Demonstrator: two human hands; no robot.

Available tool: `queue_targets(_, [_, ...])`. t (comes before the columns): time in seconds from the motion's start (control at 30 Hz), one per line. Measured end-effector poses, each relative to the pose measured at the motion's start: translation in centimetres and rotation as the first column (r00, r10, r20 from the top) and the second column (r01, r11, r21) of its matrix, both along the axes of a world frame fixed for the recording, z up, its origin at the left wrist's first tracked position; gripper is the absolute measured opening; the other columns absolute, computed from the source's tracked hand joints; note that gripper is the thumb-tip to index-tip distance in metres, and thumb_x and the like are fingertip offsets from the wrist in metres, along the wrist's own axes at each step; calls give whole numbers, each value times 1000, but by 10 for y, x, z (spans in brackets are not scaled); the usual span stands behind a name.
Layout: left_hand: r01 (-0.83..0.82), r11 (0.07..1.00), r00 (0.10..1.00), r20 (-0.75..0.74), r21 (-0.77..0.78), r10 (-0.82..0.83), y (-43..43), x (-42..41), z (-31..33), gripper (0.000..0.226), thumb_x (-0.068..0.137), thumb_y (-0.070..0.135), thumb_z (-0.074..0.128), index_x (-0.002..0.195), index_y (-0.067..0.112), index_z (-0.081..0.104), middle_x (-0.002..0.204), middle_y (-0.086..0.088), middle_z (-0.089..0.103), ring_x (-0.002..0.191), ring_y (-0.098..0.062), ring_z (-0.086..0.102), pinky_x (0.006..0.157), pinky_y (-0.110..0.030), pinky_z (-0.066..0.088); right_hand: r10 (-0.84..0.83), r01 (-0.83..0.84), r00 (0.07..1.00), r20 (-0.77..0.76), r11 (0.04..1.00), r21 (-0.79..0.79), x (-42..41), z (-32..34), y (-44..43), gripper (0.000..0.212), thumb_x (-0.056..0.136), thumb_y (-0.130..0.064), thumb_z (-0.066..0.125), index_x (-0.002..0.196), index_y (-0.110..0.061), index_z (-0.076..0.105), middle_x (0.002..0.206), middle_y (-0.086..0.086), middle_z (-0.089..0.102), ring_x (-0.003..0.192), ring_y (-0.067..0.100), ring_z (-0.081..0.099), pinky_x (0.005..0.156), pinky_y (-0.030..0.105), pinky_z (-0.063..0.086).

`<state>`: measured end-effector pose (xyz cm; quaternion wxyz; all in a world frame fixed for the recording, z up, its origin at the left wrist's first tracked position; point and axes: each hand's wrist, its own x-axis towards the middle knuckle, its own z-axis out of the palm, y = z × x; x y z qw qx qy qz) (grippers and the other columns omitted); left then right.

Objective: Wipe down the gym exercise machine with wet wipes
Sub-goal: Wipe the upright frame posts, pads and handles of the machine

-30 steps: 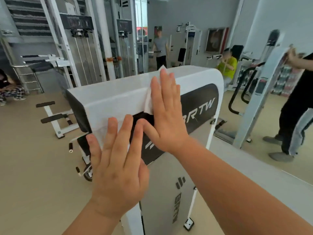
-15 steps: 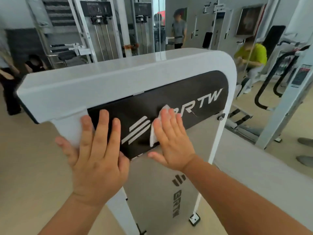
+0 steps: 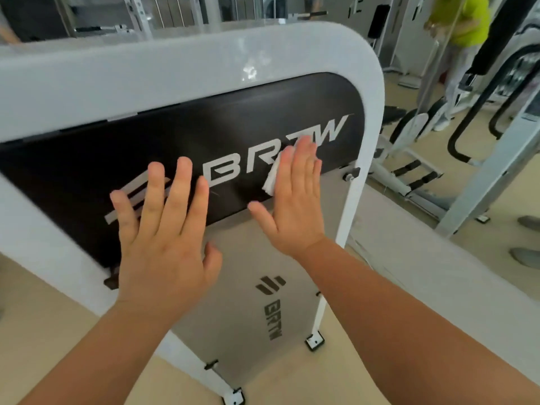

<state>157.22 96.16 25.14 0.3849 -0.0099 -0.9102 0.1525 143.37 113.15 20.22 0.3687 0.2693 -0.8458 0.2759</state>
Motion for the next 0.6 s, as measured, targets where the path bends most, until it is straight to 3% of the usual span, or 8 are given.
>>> queue_targets(0.07, [-34,999,999,0,6,34,7,-2,-3,83,78,26,58,155,4,34,167,-19,15,155,-39,3,120,-66,-2,-78,105,990,121,965,-240,-15,23,8,97,101,-67,21,160,7,2,166,33,-10,156,45,-12,127,56,-5])
queue_targets(0.13, [-45,999,999,5,19,44,14,-4,-6,85,78,25,59,155,3,33,167,-20,14,155,-40,3,120,-67,0,-106,184,969,222,910,-371,-26,42,9,97,101,-67,22,160,7,-2,166,31,-14,156,43,-15,127,55,-7])
queue_targets(0.2, [-38,999,999,15,35,37,20,-7,-9,85,77,24,60,155,3,34,167,-19,14,155,-39,2,119,-70,3,-49,111,983,179,930,-351,-20,46,2,97,102,-62,30,158,11,0,164,33,-16,155,45,-17,126,57,-7])
queue_targets(0.3, [-6,999,1000,30,36,5,22,-10,-14,83,77,21,61,154,2,37,168,-17,13,155,-39,2,116,-74,5,136,-133,991,22,987,-85,6,15,-7,99,97,-63,36,157,12,11,164,32,-10,154,49,-12,126,59,-3])
queue_targets(0.37, [3,999,1000,18,36,-4,22,-12,-15,81,77,18,60,153,2,39,168,-17,13,156,-38,2,116,-74,3,95,-93,994,49,995,-36,8,-6,0,98,99,-67,27,157,9,7,165,33,-9,155,46,-13,127,57,-4])
queue_targets(0.5, [88,995,996,18,43,-89,27,-21,-17,80,77,19,60,152,1,39,167,-16,16,156,-35,5,119,-66,-6,-66,164,961,269,919,-360,-22,17,15,93,102,-61,25,160,6,-6,167,27,-19,156,38,-20,127,51,-10])
queue_targets(0.6, [148,987,988,37,66,-151,34,-32,-16,81,76,21,60,153,2,39,168,-14,16,156,-35,5,118,-64,-12,-53,186,957,285,869,-459,-31,56,11,91,101,-56,27,159,5,-9,167,24,-22,156,35,-22,127,51,-9])
